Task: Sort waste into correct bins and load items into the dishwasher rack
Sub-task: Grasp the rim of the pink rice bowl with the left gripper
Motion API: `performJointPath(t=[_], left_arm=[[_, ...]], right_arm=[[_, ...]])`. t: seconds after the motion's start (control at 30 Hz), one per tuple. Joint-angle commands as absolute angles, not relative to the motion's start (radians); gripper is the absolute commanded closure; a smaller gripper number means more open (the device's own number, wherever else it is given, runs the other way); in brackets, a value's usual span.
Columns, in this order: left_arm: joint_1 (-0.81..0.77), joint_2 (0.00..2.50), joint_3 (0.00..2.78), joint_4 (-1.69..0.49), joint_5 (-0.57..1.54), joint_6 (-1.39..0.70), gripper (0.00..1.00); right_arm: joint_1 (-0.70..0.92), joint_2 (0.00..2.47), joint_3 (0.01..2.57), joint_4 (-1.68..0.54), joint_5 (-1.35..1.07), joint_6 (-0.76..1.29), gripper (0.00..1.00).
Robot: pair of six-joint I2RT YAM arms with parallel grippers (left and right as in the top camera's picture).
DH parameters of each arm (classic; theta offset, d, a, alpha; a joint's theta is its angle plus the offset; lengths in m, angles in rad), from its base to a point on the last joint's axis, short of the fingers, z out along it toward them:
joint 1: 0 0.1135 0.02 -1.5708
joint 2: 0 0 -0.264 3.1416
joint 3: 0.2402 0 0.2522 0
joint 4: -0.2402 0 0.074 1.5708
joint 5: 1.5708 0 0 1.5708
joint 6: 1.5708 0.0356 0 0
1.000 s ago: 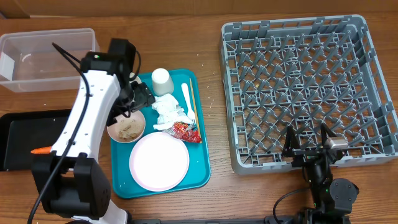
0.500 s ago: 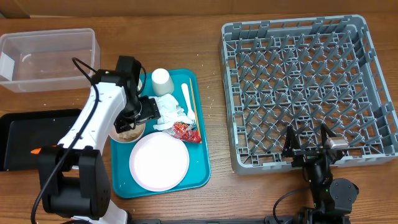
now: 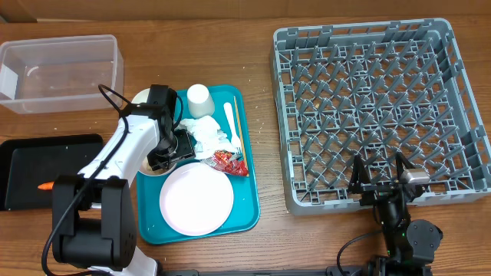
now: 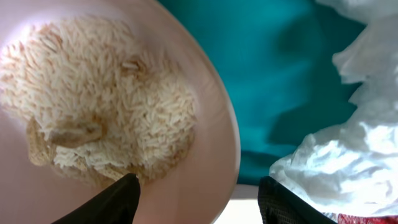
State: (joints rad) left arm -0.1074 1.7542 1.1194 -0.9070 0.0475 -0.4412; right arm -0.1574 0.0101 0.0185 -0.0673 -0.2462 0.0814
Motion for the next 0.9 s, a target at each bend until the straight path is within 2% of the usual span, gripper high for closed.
performJointPath(t=[0.0,0.07,0.2,0.3,0.47,0.87], left_arm=[[-0.112,1.741,1.115,-0.891,-0.015,-0.434,0.37],[-0.112,1.741,1.115,-0.884,-0.028,-0.433,0.37],[-0.112,1.741,1.115,-0.868,-0.029,-0.434,0.55],[-0.112,1.741,1.115,-0.865,-0.029,-0.434,0.62],[-0.112,1.741,1.115,-0.854,-0.029,-0.434,0.64],[-0.112,1.741,1.115,-0.846,-0.029,-0.433,0.89]], right_arm=[[-0.164,0.003,0.008,-0.061,-0.237,0.078,0.00],[-0.164,0.003,0.008,-0.061,-0.237,0.078,0.00],[-0.164,0.003,0.008,-0.061,-0.237,0.078,0.00],[-0.164,0.003,0.008,-0.061,-0.237,0.078,0.00],[-0.164,0.003,0.008,-0.061,-0.237,0.078,0.00],[-0.164,0.003,0.008,-0.061,-0.237,0.078,0.00]])
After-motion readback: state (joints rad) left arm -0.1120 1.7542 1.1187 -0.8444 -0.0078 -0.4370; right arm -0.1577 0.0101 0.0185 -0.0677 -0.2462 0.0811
